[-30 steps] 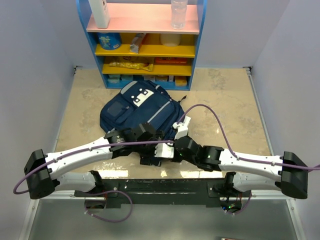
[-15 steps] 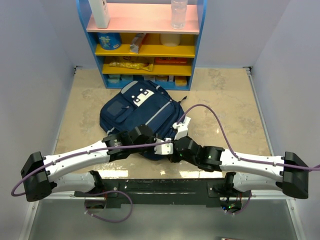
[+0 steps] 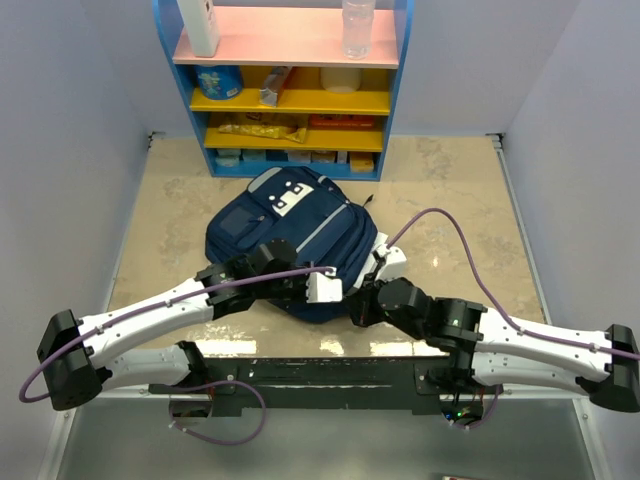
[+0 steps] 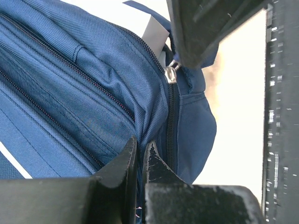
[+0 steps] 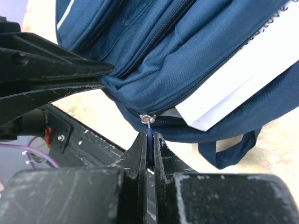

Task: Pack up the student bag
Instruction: Adjust the book in the student bag.

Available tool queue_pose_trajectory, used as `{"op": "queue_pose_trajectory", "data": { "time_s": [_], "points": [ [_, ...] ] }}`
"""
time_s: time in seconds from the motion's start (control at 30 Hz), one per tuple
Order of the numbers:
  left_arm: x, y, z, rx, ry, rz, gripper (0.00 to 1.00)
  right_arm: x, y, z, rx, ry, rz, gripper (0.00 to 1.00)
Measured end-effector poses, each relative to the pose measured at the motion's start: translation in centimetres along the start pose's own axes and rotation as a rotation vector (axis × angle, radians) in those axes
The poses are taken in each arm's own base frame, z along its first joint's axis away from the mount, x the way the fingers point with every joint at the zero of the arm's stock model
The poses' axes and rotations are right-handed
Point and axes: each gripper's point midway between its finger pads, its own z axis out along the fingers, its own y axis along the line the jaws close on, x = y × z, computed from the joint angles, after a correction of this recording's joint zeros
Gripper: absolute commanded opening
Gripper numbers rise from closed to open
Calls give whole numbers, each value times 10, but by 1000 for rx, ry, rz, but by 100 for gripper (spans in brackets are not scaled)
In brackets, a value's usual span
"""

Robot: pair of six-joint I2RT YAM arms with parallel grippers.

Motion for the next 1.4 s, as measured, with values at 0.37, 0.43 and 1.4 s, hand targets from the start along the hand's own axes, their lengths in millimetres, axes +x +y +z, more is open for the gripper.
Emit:
{"op": "queue_pose_trajectory", "data": {
  "time_s": [0.37,0.43,1.4],
  "points": [
    [1,-6,-9,55,-21,-22,0,-1,-5,-6,34,0,8,24],
    [3,-4,-11,52,-18,-28,0,-2,-4,-6,32,-4,-10,41],
    [45,-14,-47,140,167,-36,0,-40,-63,61,285,-170,6,0]
  ]
}}
